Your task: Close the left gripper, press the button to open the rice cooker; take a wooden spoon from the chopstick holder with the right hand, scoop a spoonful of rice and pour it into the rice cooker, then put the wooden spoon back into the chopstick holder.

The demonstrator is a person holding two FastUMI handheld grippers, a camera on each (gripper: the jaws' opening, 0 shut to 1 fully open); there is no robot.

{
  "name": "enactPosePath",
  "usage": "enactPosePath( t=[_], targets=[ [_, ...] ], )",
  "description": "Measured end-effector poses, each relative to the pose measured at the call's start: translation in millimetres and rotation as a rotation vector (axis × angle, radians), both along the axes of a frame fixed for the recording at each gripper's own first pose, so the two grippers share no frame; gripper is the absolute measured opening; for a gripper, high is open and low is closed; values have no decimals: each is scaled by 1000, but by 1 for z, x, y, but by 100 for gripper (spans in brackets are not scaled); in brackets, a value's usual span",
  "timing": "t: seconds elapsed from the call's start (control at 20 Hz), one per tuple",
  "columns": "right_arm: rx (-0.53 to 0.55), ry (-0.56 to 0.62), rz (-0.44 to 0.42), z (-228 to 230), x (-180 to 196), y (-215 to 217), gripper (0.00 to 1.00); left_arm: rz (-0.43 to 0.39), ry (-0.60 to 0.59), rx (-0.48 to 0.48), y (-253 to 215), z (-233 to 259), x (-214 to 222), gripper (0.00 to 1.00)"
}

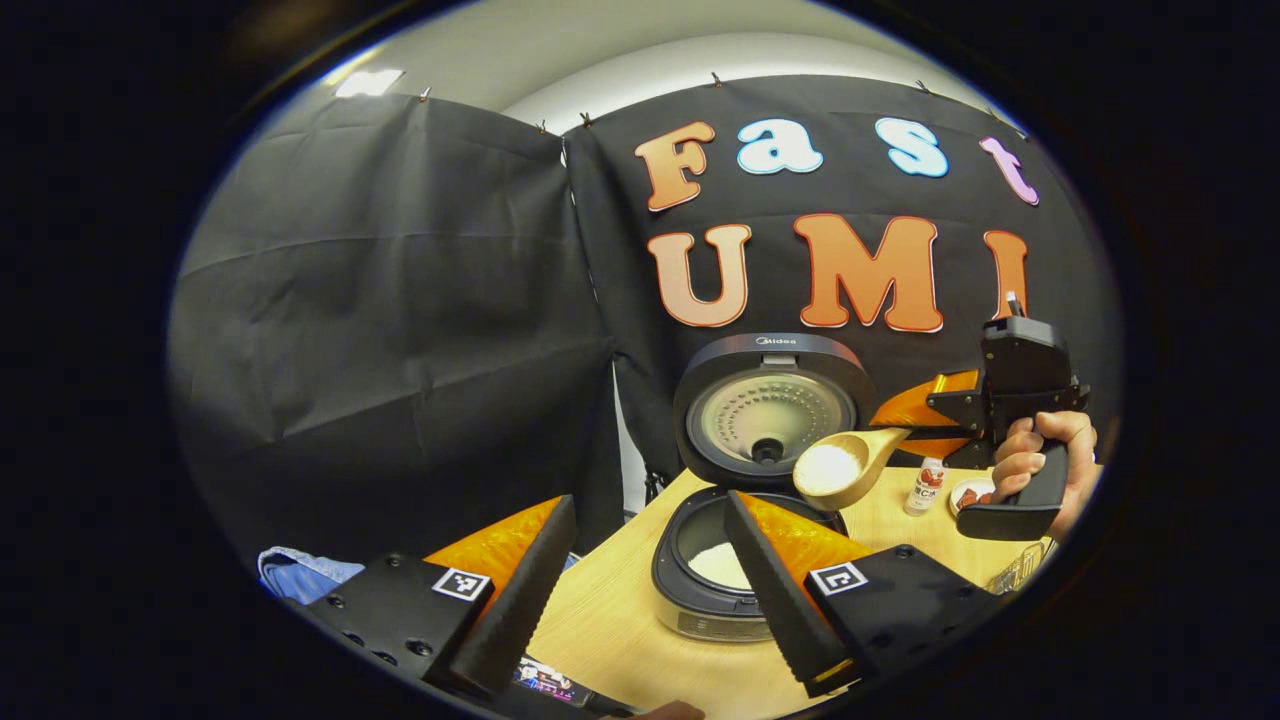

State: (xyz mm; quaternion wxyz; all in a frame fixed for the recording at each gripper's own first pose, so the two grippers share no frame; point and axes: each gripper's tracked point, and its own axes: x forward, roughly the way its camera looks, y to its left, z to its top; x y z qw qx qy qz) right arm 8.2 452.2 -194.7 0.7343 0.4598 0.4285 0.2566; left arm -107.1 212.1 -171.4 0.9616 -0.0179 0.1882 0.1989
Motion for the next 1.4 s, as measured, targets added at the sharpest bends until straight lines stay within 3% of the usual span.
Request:
enactPosePath(
  t=[0.05,0.1,0.15,0.2,0.25,0.3,0.35,0.4,0.45,1.1,1.15,1.2,1.3,1.35,1.4],
  targets=[
    [-34,-44,0,3,1,2,11,0,6,0,1,-2,1,100],
    [-71,-89,4,4,3,5,11,-1,11,-3,0,-3,-3,94],
    [-97,-126,10,4,3,8,11,1,14,-4,0,-3,-3,94],
    [-116,-156,12,6,4,11,11,3,16,-6,2,-5,-3,100],
    [-132,-182,16,8,4,14,11,6,19,-8,2,-6,-3,94],
    [-147,-206,22,9,3,17,11,9,20,-10,3,-7,-2,100],
    [-162,-228,27,9,2,19,11,12,23,-11,3,-8,-3,100],
    [-175,-249,32,9,2,21,11,16,24,-8,5,-9,-3,94],
    [-187,-266,37,10,1,24,11,18,25,-9,5,-10,-3,100],
    [-325,-531,101,14,-9,41,12,11,43,-17,6,-19,1,100],
    [-338,-551,112,11,-10,42,12,10,44,-19,6,-21,1,94],
    [-351,-570,123,9,-12,44,11,10,45,-18,6,-22,0,100],
    [-380,-623,153,9,-17,49,10,12,48,-18,9,-23,-2,100],
    [-392,-654,171,9,-20,53,11,14,51,-21,9,-24,-2,94],
    [-400,-686,188,12,-22,56,11,16,53,-22,11,-25,-3,100]
  ],
)
